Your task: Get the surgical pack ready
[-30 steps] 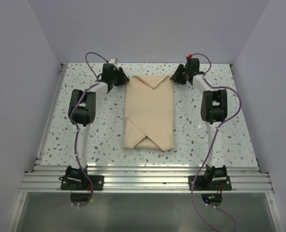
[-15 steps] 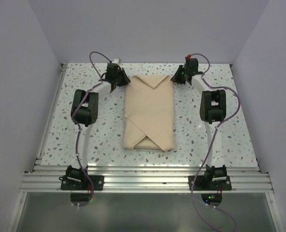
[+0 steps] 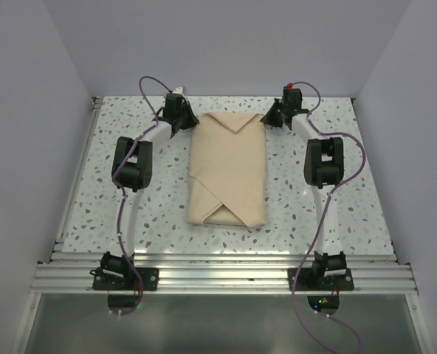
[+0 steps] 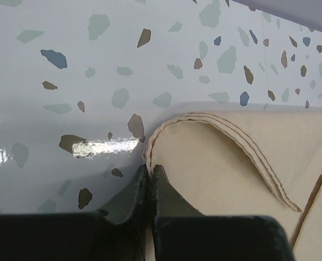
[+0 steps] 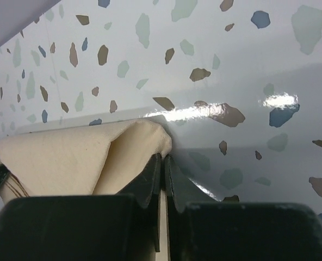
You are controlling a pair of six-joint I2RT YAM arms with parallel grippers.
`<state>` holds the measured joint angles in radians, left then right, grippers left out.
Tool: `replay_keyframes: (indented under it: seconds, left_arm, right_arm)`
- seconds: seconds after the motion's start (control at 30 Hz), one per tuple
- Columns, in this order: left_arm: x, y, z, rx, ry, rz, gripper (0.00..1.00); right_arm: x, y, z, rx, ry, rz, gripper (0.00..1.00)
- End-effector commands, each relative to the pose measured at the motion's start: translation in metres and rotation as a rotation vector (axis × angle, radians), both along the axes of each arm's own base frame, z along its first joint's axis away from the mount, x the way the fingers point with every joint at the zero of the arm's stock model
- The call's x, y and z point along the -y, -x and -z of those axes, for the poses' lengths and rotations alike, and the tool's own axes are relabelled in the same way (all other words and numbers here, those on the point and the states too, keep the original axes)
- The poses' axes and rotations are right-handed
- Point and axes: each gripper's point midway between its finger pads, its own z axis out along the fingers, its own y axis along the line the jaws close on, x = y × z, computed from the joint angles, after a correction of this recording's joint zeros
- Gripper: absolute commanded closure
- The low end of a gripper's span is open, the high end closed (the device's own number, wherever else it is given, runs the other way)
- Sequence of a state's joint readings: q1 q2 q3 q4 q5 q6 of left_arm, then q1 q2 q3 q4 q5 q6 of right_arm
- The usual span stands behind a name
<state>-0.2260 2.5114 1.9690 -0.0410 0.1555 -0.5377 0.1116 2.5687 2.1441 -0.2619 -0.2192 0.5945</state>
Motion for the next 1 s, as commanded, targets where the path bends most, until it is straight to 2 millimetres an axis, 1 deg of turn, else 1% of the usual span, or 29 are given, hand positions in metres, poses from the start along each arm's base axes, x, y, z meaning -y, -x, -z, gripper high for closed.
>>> replay_keyframes:
  seconds: [0.0, 0.03, 0.07, 0.1, 0.13, 0.17, 0.27, 0.3, 0.37, 0.4, 0.43, 0.47, 0.53, 0.57, 0.6, 0.63, 0.67, 0.7, 0.73, 0.77, 0.8, 0.83, 0.87, 0.9, 0.93, 0.97]
  left_arm:
    - [-0.011, -0.005, 0.029, -0.048, -0.023, -0.028, 1.0]
    - [-0.012, -0.007, 0.033, -0.056, 0.0, -0.035, 1.0]
    - [-0.015, -0.013, 0.029, -0.039, 0.021, -0.042, 1.0]
    - [-0.015, -0.016, 0.027, -0.035, 0.04, -0.04, 1.0]
    - [-0.015, -0.017, 0.033, -0.045, 0.051, -0.048, 1.0]
    - [-0.016, -0.024, 0.028, -0.025, 0.059, -0.053, 1.0]
    - [-0.018, -0.031, 0.026, -0.005, 0.08, -0.069, 1.0]
    - [-0.017, -0.037, 0.017, 0.032, 0.105, -0.074, 1.0]
    - [-0.019, -0.043, 0.007, 0.072, 0.151, -0.071, 1.0]
    - [-0.021, -0.045, 0.001, 0.083, 0.173, -0.078, 1.0]
    - [-0.026, -0.051, -0.009, 0.109, 0.186, -0.086, 1.0]
    - [-0.028, -0.053, -0.014, 0.119, 0.193, -0.087, 1.0]
    - [-0.034, -0.057, -0.03, 0.148, 0.201, -0.093, 1.0]
    - [-0.034, -0.059, -0.039, 0.166, 0.204, -0.09, 1.0]
    - [-0.034, -0.06, -0.051, 0.186, 0.207, -0.081, 1.0]
    - [-0.035, -0.061, -0.058, 0.204, 0.211, -0.074, 1.0]
    - [-0.031, -0.059, -0.064, 0.216, 0.224, -0.044, 1.0]
    - [-0.028, -0.057, -0.081, 0.244, 0.236, -0.023, 1.0]
    - [-0.027, -0.054, -0.083, 0.253, 0.247, -0.008, 1.0]
    - [-0.025, -0.051, -0.089, 0.262, 0.253, 0.004, 1.0]
    - [-0.023, -0.047, -0.107, 0.286, 0.266, 0.025, 1.0]
    - [-0.022, -0.042, -0.104, 0.285, 0.267, 0.032, 1.0]
    - [-0.022, -0.039, -0.11, 0.293, 0.269, 0.04, 1.0]
    - [-0.02, -0.034, -0.124, 0.311, 0.276, 0.055, 1.0]
    - [-0.02, -0.031, -0.122, 0.306, 0.276, 0.059, 1.0]
    - [-0.019, -0.027, -0.126, 0.309, 0.281, 0.071, 1.0]
  right_arm:
    - [-0.003, -0.012, 0.015, -0.004, -0.022, 0.037, 1.0]
    - [-0.005, -0.015, 0.014, 0.002, -0.036, 0.043, 1.0]
    - [-0.004, -0.02, 0.016, 0.011, -0.043, 0.048, 1.0]
    - [-0.004, -0.022, 0.015, 0.016, -0.052, 0.054, 1.0]
    - [-0.006, -0.027, 0.012, 0.033, -0.068, 0.063, 1.0]
    - [-0.003, -0.031, 0.013, 0.042, -0.076, 0.071, 1.0]
    - [-0.002, -0.042, 0.009, 0.083, -0.131, 0.091, 1.0]
    - [-0.004, -0.044, 0.006, 0.094, -0.154, 0.088, 1.0]
    - [-0.005, -0.056, -0.011, 0.161, -0.186, 0.087, 1.0]
    - [-0.006, -0.059, -0.015, 0.173, -0.185, 0.085, 1.0]
    - [-0.006, -0.062, -0.025, 0.193, -0.187, 0.079, 1.0]
    - [-0.005, -0.063, -0.028, 0.201, -0.184, 0.077, 1.0]
    - [-0.004, -0.064, -0.049, 0.232, -0.179, 0.071, 1.0]
    - [-0.002, -0.062, -0.05, 0.229, -0.178, 0.072, 1.0]
    - [-0.003, -0.062, -0.07, 0.26, -0.185, 0.064, 1.0]
    - [-0.003, -0.061, -0.078, 0.273, -0.19, 0.058, 1.0]
    - [-0.005, -0.057, -0.08, 0.269, -0.2, 0.041, 1.0]
    - [-0.007, -0.054, -0.087, 0.279, -0.206, 0.026, 1.0]
    - [-0.008, -0.05, -0.099, 0.291, -0.213, 0.015, 1.0]
    - [-0.011, -0.045, -0.107, 0.293, -0.223, -0.006, 1.0]
    - [-0.012, -0.043, -0.116, 0.316, -0.229, -0.016, 1.0]
    - [-0.014, -0.04, -0.14, 0.357, -0.238, -0.031, 1.0]
    - [-0.016, -0.034, -0.137, 0.345, -0.243, -0.042, 1.0]
    - [-0.018, -0.03, -0.142, 0.347, -0.256, -0.062, 1.0]
    - [-0.021, -0.023, -0.152, 0.358, -0.265, -0.077, 1.0]
    - [-0.022, -0.02, -0.156, 0.359, -0.272, -0.087, 1.0]
